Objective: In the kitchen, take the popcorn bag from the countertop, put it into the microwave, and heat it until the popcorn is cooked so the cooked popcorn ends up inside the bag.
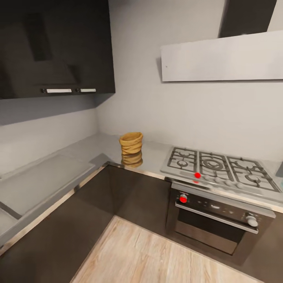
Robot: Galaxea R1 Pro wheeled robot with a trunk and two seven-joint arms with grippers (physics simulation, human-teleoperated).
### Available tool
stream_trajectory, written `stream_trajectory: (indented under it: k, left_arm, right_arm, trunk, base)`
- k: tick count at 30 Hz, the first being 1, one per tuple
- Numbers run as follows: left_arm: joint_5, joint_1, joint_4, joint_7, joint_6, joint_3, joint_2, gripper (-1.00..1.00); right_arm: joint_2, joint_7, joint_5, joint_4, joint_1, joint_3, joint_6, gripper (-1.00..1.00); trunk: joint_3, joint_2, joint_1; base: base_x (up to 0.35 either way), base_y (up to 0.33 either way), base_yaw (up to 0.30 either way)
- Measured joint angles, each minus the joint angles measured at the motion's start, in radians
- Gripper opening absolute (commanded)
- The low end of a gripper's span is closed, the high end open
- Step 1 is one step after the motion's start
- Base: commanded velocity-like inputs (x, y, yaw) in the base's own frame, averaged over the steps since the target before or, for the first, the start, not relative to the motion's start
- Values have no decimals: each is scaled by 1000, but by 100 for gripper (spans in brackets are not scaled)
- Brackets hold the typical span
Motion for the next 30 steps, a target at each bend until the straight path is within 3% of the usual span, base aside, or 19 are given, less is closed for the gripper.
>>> stream_trajectory:
  k: [10, 18, 20, 21, 22, 30]
  left_arm:
    - [0, 0, 0, 0, 0, 0, 0, 100]
    - [-1, 0, 0, 0, -2, 0, -3, 100]
    - [-1, 0, 0, 0, -5, 0, -5, 100]
    - [-1, 0, 0, 0, -5, 0, -6, 100]
    - [-1, 0, 0, 0, -5, 0, -6, 100]
    - [-1, 0, 0, 0, -1, 0, -6, 100]
  right_arm:
    - [0, 0, 0, -1, 0, 0, 0, 100]
    - [0, 0, 0, -6, 0, -4, -1, 100]
    - [-1, 0, 0, -147, -1, -8, -25, 100]
    - [-2, -2, 0, -314, -2, -9, -25, 100]
    - [-2, -1, 0, -396, -4, -11, -25, 100]
    - [-2, 3, -1, -798, -2, -10, -29, 100]
  trunk:
    - [0, 0, 0]
    - [0, 0, 0]
    - [0, 0, 0]
    - [0, 0, 0]
    - [0, 0, 0]
    - [3, 7, -4]
  base:
    - [213, 242, 0]
    - [49, 43, 0]
    - [0, 0, 0]
    - [0, 0, 0]
    - [0, 0, 0]
    - [0, 0, 0]
